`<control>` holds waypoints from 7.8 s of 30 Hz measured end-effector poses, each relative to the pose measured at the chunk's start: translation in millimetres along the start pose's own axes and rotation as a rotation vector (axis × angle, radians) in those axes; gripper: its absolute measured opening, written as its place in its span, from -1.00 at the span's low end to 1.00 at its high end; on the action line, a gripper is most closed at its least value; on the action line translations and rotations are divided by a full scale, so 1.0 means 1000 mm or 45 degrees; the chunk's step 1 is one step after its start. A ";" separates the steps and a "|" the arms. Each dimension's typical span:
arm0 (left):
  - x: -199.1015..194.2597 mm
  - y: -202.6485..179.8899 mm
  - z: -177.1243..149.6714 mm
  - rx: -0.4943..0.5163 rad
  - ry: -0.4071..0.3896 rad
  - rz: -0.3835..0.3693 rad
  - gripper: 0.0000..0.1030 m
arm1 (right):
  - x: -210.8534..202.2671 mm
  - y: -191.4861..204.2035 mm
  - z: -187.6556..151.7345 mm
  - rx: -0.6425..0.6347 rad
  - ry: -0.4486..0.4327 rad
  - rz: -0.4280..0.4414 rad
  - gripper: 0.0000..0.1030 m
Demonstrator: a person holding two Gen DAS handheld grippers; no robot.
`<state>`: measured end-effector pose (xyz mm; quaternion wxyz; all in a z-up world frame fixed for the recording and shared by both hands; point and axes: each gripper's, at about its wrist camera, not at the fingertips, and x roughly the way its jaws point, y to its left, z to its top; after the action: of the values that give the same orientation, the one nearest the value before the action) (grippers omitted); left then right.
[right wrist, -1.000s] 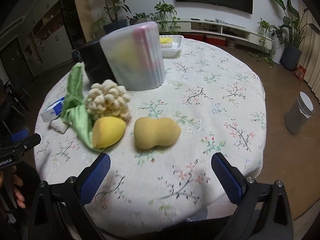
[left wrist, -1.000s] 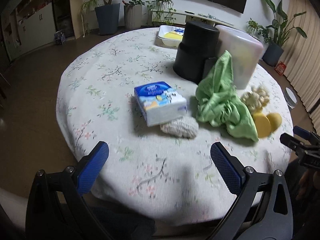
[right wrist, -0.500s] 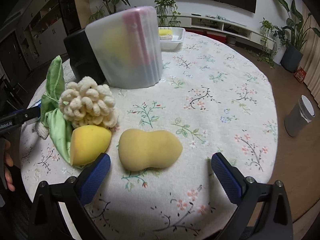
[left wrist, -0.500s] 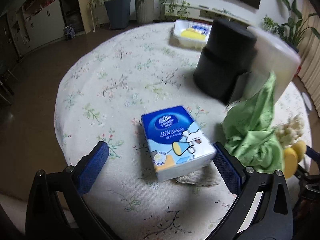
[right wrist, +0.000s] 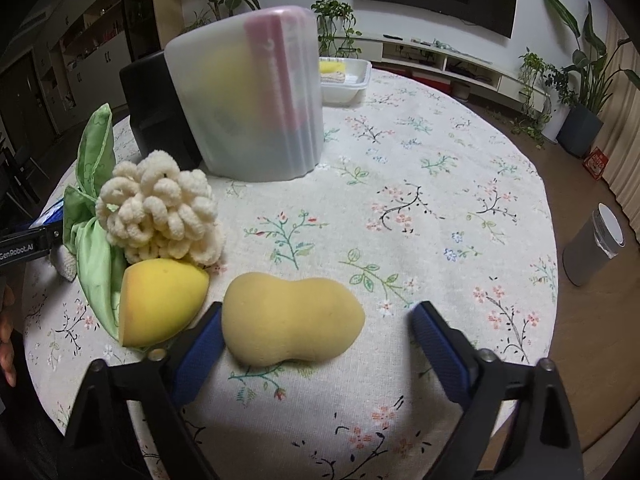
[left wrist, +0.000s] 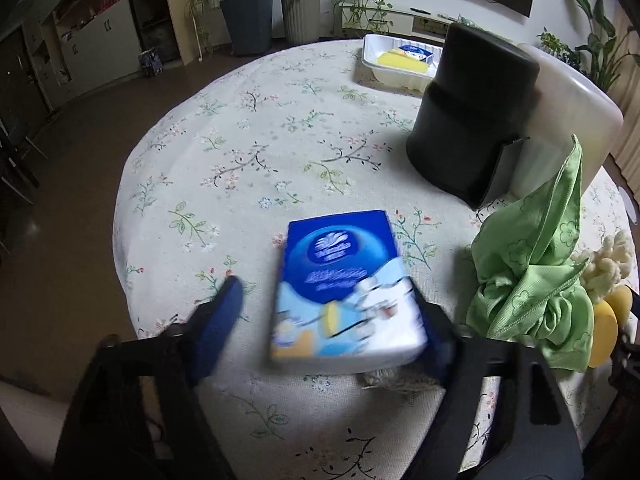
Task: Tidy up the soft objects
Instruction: 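Grasp the blue Vinda tissue pack with left tool while right tool grasps the tan gourd sponge, then lift the tissue pack and tan sponge and carry both over the white tray, then lower both items into the tray and open both tools, then withdraw both open tools from the tray back to the table, then grasp the cream knitted scrubber with left tool while right tool grasps the yellow egg sponge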
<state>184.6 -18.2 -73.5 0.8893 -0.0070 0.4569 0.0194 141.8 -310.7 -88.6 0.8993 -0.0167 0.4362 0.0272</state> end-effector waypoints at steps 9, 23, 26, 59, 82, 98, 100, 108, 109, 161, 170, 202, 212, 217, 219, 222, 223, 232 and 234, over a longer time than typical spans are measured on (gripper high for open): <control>-0.010 0.007 -0.002 -0.014 -0.057 -0.038 0.00 | -0.009 0.007 0.001 -0.037 -0.023 0.028 0.06; -0.033 0.011 -0.015 0.002 -0.073 -0.098 -0.01 | -0.030 0.005 -0.003 -0.037 -0.061 0.031 0.04; -0.038 0.011 -0.024 0.027 -0.050 -0.122 -0.01 | -0.034 0.002 -0.003 -0.036 -0.057 0.031 0.04; 0.042 0.027 0.255 0.285 -0.171 -0.077 -0.01 | 0.042 -0.155 0.268 -0.070 -0.097 -0.205 0.04; 0.148 -0.132 0.285 0.846 -0.066 -0.422 -0.01 | 0.180 -0.003 0.335 -0.721 0.054 0.310 0.05; 0.153 -0.153 0.257 0.998 -0.041 -0.429 0.14 | 0.199 0.017 0.305 -0.849 0.095 0.350 0.11; 0.152 -0.152 0.258 0.980 -0.041 -0.429 0.15 | 0.198 0.019 0.303 -0.861 0.082 0.339 0.13; 0.152 -0.146 0.257 0.955 -0.040 -0.421 0.32 | 0.197 0.017 0.300 -0.874 0.069 0.324 0.37; 0.153 -0.145 0.258 0.951 -0.041 -0.419 0.35 | 0.197 0.017 0.299 -0.874 0.068 0.324 0.43; -0.054 0.054 0.063 0.212 -0.224 -0.259 1.00 | -0.034 -0.108 0.093 -0.062 -0.107 0.173 1.00; -0.077 0.022 -0.008 0.238 -0.147 -0.263 1.00 | -0.060 -0.044 0.024 -0.043 -0.068 0.297 1.00; -0.014 -0.020 -0.034 0.183 0.003 -0.189 1.00 | -0.005 0.037 0.008 -0.084 0.041 0.297 0.78; 0.000 -0.019 -0.026 0.170 0.020 -0.153 1.00 | 0.005 0.044 0.016 -0.104 0.039 0.328 0.75; 0.000 -0.019 -0.028 0.170 0.001 -0.151 1.00 | 0.005 0.048 0.017 -0.125 0.033 0.317 0.66; 0.001 -0.020 -0.028 0.169 -0.001 -0.146 1.00 | 0.004 0.051 0.016 -0.142 0.027 0.312 0.56; -0.001 -0.020 -0.029 0.171 -0.006 -0.147 0.94 | 0.003 0.057 0.015 -0.155 0.018 0.333 0.37; -0.002 -0.020 -0.029 0.171 -0.009 -0.148 0.86 | 0.003 0.058 0.015 -0.158 0.017 0.340 0.31; -0.013 -0.023 -0.031 0.185 -0.042 -0.182 -0.02 | 0.001 0.060 0.012 -0.155 0.010 0.378 0.09; -0.013 -0.022 -0.031 0.181 -0.039 -0.187 -0.02 | 0.000 0.058 0.011 -0.138 0.011 0.383 0.07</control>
<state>153.3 -41.4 -81.2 0.8934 0.0228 0.4417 -0.0783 146.6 -252.0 -82.0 0.8809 0.0000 0.4356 0.1850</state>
